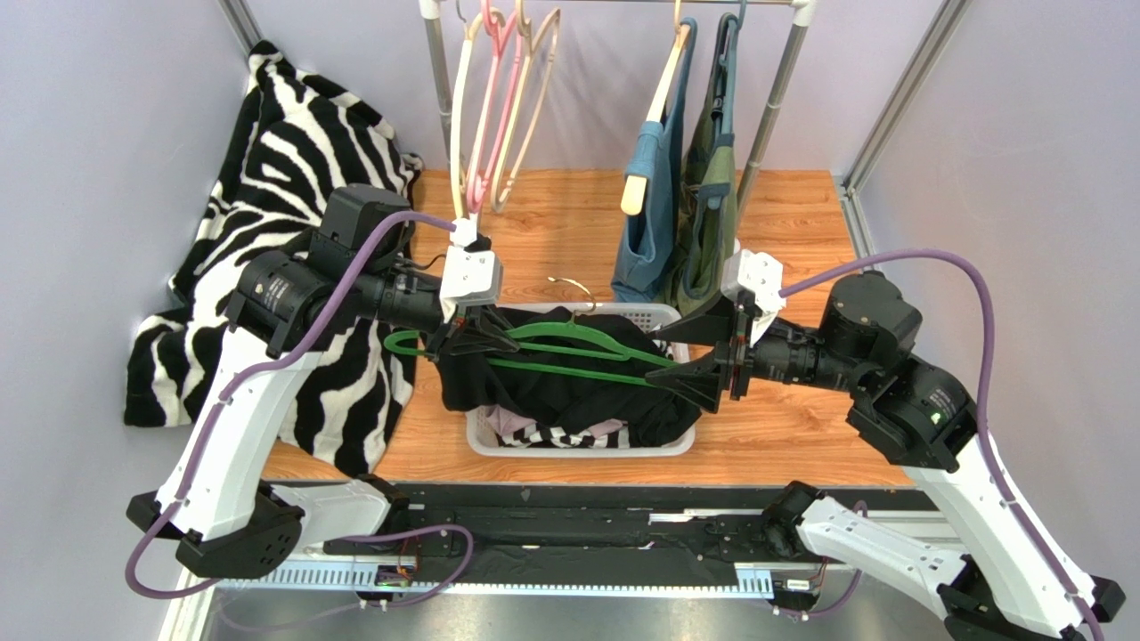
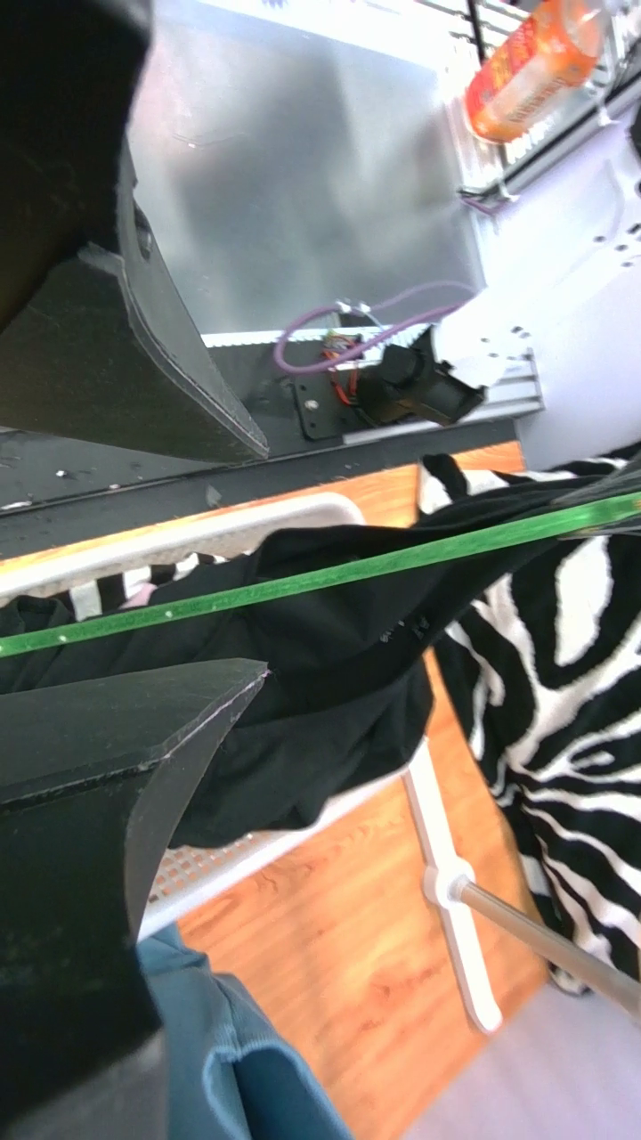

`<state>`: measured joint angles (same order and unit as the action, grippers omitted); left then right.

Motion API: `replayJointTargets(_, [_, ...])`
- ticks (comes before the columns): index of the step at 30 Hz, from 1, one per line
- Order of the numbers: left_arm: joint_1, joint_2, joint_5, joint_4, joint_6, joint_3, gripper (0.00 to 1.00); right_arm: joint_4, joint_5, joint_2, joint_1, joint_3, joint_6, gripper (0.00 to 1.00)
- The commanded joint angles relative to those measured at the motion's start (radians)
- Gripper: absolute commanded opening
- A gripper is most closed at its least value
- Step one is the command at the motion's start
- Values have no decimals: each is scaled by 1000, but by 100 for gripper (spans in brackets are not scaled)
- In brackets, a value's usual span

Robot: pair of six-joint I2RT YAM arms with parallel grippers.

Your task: Remove the tank top from the hanger

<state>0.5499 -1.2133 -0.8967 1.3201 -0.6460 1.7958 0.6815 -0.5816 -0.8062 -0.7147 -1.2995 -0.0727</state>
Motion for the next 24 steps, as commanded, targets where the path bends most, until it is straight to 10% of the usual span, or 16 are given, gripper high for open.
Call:
replayJointTargets(1, [10, 28, -68, -9, -27, 14, 0, 7, -55, -2, -2, -15, -29, 60])
replayJointTargets(11, [21, 35, -106, 37, -35, 42, 0, 81, -27, -28, -15, 14, -38, 51])
replayJointTargets(24, [21, 37, -79, -41, 23, 39, 0, 90, 51, -30, -35, -34, -19, 0])
